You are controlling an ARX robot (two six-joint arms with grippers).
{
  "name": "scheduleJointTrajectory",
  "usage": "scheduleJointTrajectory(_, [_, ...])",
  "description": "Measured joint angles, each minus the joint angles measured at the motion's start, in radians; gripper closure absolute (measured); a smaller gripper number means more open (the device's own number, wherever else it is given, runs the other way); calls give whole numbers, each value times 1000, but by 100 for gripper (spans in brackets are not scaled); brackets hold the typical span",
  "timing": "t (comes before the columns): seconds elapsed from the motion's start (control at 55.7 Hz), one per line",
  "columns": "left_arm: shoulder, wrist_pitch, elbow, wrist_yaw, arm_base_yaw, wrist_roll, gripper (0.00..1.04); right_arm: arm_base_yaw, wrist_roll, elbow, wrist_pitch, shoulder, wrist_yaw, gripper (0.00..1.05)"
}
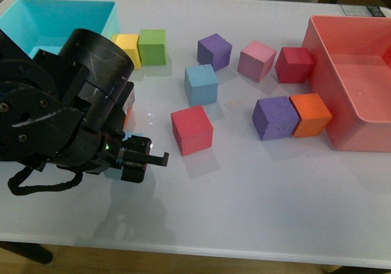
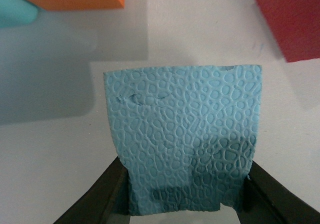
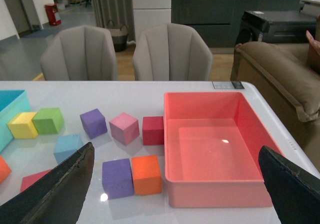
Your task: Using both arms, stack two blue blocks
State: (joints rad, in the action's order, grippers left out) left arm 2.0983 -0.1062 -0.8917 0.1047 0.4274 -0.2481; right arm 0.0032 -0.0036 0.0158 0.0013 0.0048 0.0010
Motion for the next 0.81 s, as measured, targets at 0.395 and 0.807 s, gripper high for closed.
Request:
scheduleJointTrajectory(0.395, [-138,154,-186,16,33,47,65,0,0,0,0,0,0,9])
scheduleJointTrajectory(0.807, [41,266,-511,4,89,171,66,0,0,0,0,0,0,9])
